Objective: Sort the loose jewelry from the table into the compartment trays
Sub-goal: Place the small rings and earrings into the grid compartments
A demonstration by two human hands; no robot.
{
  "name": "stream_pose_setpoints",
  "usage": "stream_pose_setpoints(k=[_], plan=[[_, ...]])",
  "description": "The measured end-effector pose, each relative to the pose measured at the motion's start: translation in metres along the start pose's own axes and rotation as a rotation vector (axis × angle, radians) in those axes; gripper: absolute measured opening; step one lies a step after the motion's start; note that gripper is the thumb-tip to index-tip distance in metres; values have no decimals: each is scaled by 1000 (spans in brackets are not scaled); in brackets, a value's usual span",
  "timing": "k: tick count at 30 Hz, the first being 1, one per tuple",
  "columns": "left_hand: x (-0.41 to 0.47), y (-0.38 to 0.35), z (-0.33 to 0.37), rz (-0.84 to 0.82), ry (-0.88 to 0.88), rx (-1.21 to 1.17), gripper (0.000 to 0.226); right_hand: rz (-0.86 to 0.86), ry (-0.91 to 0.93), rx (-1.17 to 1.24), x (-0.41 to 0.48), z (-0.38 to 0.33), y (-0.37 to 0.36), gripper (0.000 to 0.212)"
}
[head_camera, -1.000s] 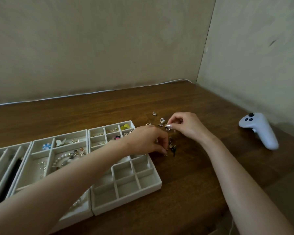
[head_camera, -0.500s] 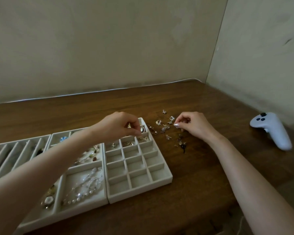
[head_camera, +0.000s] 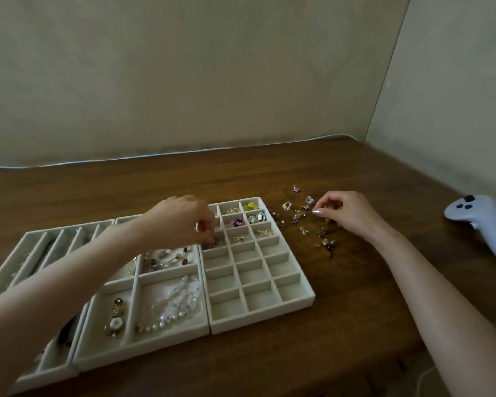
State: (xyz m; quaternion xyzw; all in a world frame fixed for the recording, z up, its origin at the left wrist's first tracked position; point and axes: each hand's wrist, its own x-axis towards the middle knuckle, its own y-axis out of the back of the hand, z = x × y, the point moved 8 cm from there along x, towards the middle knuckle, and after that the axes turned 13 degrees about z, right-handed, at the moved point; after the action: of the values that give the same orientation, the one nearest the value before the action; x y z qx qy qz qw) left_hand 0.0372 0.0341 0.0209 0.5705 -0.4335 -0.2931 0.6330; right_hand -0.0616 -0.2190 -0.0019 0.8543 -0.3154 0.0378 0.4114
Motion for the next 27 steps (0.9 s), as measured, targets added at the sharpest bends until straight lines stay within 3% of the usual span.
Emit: stream_pose_setpoints(k=[4, 9, 22, 27], plan=[[7, 11, -2, 93, 20, -59, 22, -6, 4, -7, 1, 1, -1, 3], [25, 24, 6, 231, 35, -196, 9, 18, 9, 10, 1, -2, 0, 4], [96, -3, 52, 278, 25, -292, 15, 191, 133, -27, 9, -7, 2, 11], [125, -26, 61, 195, 22, -244, 24, 322, 94, -64, 14, 0, 16, 17]])
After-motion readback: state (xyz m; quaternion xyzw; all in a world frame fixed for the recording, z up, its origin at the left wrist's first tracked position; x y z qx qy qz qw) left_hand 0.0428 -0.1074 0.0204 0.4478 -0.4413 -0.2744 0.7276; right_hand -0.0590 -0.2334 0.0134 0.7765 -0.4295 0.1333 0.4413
